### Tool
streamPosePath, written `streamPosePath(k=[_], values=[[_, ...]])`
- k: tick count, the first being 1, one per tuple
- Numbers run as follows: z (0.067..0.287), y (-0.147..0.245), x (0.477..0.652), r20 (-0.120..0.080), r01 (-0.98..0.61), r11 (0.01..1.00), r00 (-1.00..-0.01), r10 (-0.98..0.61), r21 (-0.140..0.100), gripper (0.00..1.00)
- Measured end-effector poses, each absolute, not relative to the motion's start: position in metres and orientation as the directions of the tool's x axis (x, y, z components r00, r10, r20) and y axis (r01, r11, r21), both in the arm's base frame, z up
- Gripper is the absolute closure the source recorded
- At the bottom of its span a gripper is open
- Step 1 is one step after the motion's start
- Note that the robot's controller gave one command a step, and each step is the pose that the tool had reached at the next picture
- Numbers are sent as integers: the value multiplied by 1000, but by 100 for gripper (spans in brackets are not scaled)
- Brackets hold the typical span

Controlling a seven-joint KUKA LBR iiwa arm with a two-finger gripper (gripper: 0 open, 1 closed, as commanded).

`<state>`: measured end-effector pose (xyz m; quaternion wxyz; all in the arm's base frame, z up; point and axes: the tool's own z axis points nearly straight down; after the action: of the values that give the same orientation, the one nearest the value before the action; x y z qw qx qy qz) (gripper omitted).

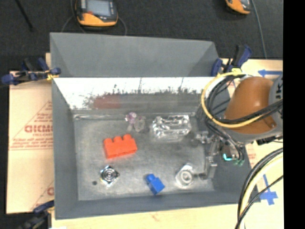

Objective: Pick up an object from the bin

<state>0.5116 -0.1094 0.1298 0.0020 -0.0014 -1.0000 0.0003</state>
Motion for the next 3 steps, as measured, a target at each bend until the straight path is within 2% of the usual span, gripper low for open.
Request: streamPosePath(k=[1,2,3], values=[[70,-127,499,-4,-252,968,-968,-252,-3,0],[73,-95,484,-13,-560,829,-829,-560,-12,0],[72,-95,482,-7,-561,828,-828,-561,-8,100]])
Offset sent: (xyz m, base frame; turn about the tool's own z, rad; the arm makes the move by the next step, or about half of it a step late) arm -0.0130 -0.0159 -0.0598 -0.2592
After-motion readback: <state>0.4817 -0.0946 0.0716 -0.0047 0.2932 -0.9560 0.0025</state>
